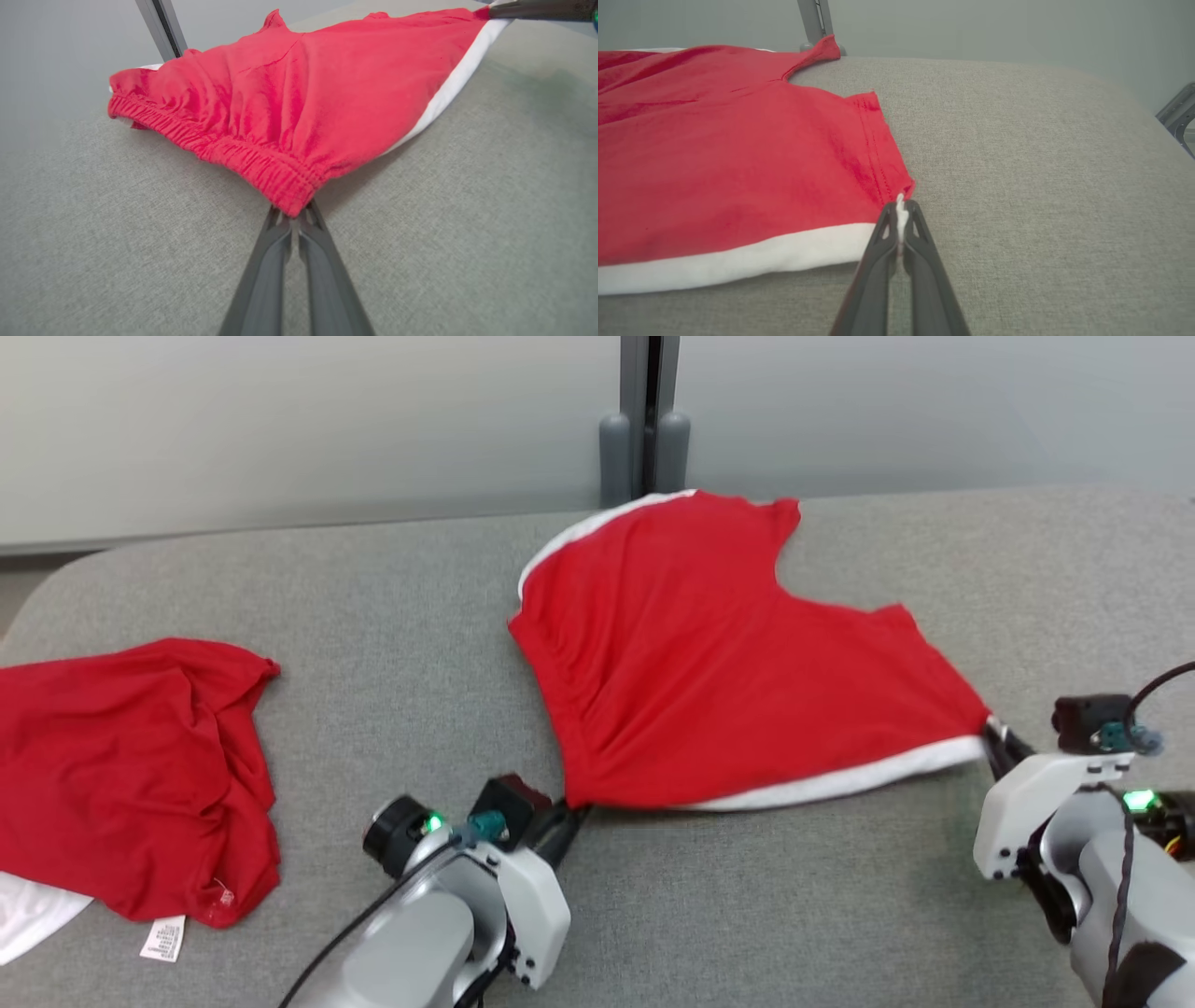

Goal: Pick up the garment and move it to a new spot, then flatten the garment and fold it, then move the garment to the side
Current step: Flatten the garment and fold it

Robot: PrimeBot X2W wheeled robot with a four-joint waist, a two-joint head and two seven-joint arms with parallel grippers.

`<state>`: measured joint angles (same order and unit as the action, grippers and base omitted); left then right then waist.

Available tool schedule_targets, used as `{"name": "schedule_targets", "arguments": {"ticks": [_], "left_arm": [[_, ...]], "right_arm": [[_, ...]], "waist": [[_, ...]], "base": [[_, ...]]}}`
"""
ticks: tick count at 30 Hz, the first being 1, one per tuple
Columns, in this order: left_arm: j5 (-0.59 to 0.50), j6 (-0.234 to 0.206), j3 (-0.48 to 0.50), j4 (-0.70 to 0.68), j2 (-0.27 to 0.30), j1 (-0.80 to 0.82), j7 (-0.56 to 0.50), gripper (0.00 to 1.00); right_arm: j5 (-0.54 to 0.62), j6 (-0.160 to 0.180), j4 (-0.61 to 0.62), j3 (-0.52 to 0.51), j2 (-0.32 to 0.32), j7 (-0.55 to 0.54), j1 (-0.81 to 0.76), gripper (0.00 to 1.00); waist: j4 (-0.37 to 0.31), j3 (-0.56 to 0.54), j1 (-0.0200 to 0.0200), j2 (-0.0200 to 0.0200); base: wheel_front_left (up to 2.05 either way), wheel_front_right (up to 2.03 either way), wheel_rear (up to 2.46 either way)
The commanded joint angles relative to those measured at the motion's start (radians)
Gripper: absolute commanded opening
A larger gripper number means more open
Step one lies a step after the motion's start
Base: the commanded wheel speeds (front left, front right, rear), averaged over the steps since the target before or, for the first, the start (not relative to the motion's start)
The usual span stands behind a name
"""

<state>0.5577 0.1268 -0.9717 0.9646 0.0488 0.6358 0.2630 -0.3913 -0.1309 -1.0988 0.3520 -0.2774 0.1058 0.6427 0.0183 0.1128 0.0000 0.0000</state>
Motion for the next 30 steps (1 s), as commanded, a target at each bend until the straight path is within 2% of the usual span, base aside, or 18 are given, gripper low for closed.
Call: {"name": "schedule_targets", "arguments": {"ticks": [1,3,4,7,15,24,27,30], "left_arm": [[0.022,0.003,-0.017,-0.014,0.004,-0.032,-0.001,0.00],[0.045,0.003,-0.041,-0.036,0.004,-0.063,-0.012,0.00],[0.045,0.003,-0.041,-0.036,0.004,-0.063,-0.012,0.00],[0.092,0.003,-0.086,-0.089,0.025,-0.111,-0.047,0.00],[0.227,0.002,-0.164,-0.312,0.131,-0.210,-0.164,0.00],[0.346,-0.004,-0.189,-0.586,0.231,-0.306,-0.308,0.00],[0.357,-0.026,-0.188,-0.673,0.251,-0.321,-0.336,0.00],[0.370,-0.063,-0.166,-0.734,0.262,-0.315,-0.342,0.00]], "right_arm": [[-0.056,0.000,0.042,0.053,-0.015,-0.050,-0.046,0.00],[-0.117,0.000,0.095,0.105,-0.054,-0.106,-0.083,0.00],[-0.117,0.000,0.095,0.105,-0.054,-0.106,-0.083,0.00],[-0.207,0.000,0.190,0.184,-0.122,-0.188,-0.138,0.00],[-0.394,0.000,0.427,0.298,-0.337,-0.394,-0.243,0.00],[-0.498,0.000,0.630,0.285,-0.523,-0.577,-0.349,0.00],[-0.502,0.001,0.687,0.248,-0.557,-0.606,-0.361,0.00],[-0.498,0.000,0.720,0.197,-0.550,-0.612,-0.347,0.00]], "waist": [[-0.012,-0.044,0.0000,0.0000],[-0.016,-0.070,0.0000,0.0000],[-0.016,-0.070,0.0000,0.0000],[-0.024,-0.105,0.0000,0.0000],[-0.040,-0.137,0.0000,0.0000],[-0.040,-0.154,0.0000,0.0000],[-0.036,-0.153,0.0000,0.0000],[-0.024,-0.145,0.0000,0.0000]], "base": [[0.00,0.00,0.00],[0.00,0.00,0.00],[0.00,0.00,0.00],[0.00,0.00,0.00],[0.00,0.00,0.00],[0.00,0.00,0.00],[0.00,0.00,0.00],[0.00,0.00,0.00]]}}
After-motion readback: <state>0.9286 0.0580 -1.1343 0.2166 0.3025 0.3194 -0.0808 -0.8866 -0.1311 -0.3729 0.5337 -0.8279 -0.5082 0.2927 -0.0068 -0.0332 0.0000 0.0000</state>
